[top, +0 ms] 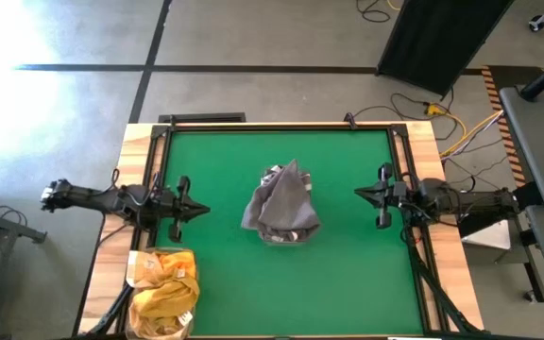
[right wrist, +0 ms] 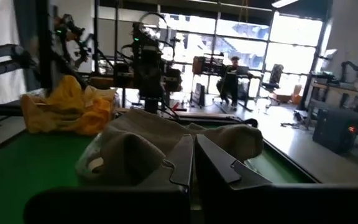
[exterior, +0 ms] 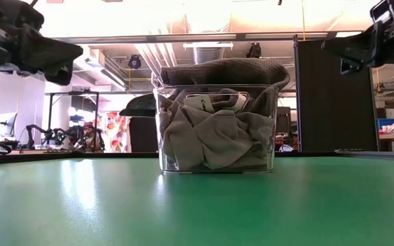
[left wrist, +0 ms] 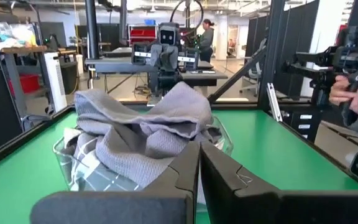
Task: Sort towels by color in basket
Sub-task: Return to Home Position
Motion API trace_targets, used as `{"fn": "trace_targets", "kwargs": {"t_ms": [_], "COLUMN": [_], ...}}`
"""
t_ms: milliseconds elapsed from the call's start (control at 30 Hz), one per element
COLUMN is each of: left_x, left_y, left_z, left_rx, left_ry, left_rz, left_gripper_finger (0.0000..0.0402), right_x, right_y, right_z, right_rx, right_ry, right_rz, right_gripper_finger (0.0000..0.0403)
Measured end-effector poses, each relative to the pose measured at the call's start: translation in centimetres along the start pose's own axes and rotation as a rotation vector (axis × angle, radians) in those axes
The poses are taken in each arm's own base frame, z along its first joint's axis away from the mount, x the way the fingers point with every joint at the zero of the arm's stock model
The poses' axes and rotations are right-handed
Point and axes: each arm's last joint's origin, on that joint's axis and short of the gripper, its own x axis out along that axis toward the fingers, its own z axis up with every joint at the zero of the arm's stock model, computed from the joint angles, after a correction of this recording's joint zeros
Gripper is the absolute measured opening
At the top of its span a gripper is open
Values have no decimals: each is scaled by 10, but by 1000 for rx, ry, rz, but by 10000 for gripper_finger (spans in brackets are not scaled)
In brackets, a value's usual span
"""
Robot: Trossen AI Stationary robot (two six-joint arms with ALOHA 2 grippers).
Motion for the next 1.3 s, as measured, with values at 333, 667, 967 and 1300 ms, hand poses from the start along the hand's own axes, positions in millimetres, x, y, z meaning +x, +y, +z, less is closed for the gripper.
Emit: {"fn": "trace_targets", "kwargs": {"t_ms": [333, 667, 967, 1300], "left_x": [-9, -9, -7, -6], "left_y": [1, 1, 2, 2], "left_z": [-5, -4, -6, -7], "left_rx": [19, 67, 93, 97], "left_ry": [2, -10, 26, 54], "left_rz": [-4, 1, 23, 28], "left_gripper_finger": [0, 0, 0, 0], "right_x": [0, 2, 2, 2], "right_y": [0, 0, 0, 0], "right_z": [-13, -14, -14, -14], "right_rx": [-25, -10, 85, 93], "right_ry": [138, 154, 152, 151], "right_rz": [-32, -33, -40, -41], "right_gripper_finger": [10, 13, 13, 13]}}
